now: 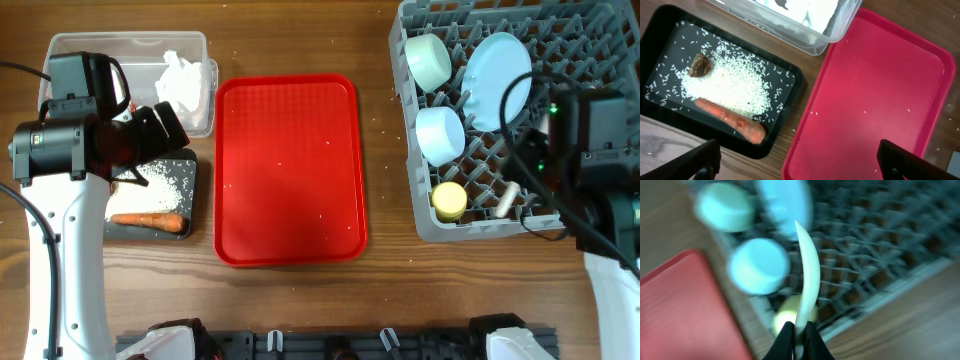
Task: Sort waste into correct bins and load items into the dishwasher rack
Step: 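Carry the white spoon to the rack and drop it in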
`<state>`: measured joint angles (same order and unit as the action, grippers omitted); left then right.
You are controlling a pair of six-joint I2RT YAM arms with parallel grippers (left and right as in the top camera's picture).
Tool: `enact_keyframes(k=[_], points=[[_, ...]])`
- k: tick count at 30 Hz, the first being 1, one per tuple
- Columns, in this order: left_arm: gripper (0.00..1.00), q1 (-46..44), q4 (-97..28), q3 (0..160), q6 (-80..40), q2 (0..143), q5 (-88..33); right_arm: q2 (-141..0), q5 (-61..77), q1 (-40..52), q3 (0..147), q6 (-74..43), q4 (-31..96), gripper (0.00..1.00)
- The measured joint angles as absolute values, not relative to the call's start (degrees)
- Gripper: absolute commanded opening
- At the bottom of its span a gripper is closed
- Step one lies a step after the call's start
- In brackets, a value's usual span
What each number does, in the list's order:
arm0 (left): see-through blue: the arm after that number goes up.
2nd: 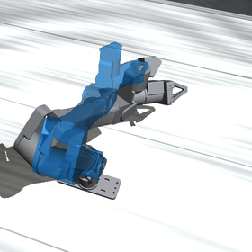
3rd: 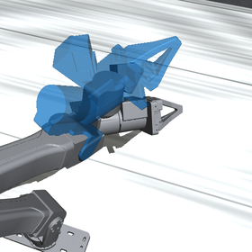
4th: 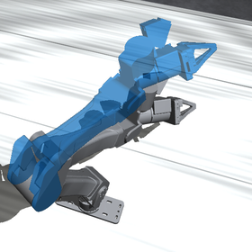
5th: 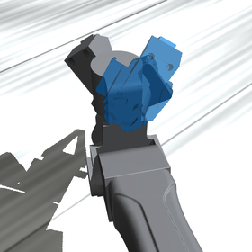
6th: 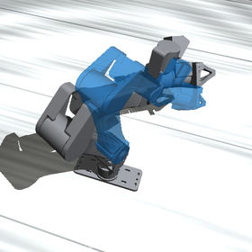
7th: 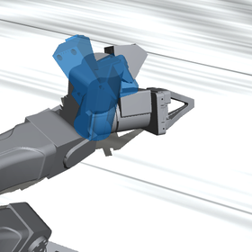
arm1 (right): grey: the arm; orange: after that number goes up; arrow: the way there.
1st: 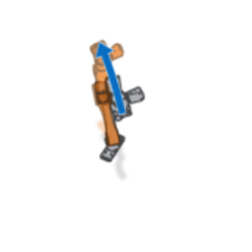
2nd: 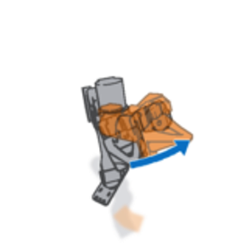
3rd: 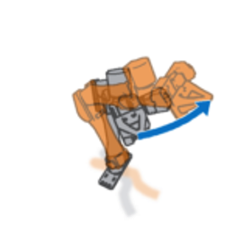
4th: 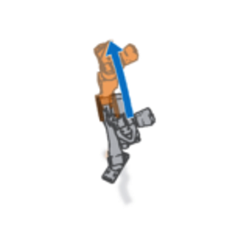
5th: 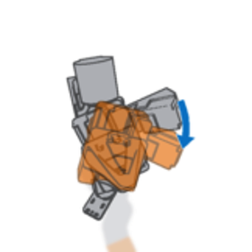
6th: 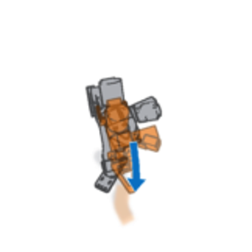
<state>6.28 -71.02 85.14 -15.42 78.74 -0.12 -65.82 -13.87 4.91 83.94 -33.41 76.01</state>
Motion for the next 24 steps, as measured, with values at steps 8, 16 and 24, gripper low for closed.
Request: enact_keyframes(k=[8,16,24], points=[[1.00,6.3,-71.0,85.1,-15.4,78.7,-0.7,-67.8,-15.3,-7.4,61.5,-39.9,59.0,0.34],[1.00,6.3,-70.9,85.1,-15.4,78.7,-1.6,-72.0,-13.5,-8.1,57.5,-41.1,52.5,0.79],[1.00,6.3,-70.8,85.1,-15.4,78.7,-1.6,-68.1,-4.3,-8.1,61.1,-29.6,54.9,0.80]])
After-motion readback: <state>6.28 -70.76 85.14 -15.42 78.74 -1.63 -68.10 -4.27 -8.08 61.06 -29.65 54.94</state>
